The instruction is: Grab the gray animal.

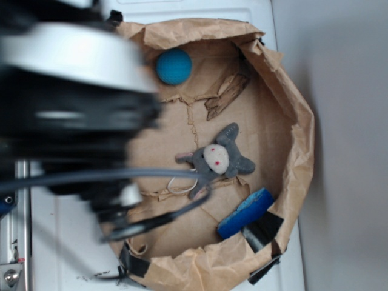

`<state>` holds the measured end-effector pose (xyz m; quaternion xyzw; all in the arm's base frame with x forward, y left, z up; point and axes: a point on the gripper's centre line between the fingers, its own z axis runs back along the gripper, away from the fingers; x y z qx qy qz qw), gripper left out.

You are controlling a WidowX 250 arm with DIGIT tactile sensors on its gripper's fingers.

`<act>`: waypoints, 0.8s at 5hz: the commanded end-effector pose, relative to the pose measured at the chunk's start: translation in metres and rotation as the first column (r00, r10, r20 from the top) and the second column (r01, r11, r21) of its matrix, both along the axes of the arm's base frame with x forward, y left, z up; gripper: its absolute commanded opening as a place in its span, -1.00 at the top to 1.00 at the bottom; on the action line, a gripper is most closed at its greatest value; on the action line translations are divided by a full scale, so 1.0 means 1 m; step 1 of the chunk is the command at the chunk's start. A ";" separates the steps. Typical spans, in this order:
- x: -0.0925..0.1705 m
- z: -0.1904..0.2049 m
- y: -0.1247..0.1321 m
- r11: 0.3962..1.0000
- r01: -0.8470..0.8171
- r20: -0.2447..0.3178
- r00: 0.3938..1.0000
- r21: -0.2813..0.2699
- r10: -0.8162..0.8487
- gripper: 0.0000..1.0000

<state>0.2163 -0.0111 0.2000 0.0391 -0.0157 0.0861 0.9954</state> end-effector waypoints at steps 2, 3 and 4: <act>0.043 0.000 0.005 1.000 0.010 0.072 0.997 -0.022 -0.008 -1.00; 0.043 0.000 0.005 1.000 0.010 0.072 0.997 -0.022 -0.008 -1.00; 0.021 -0.039 -0.015 0.996 0.020 0.038 0.999 0.092 -0.024 -1.00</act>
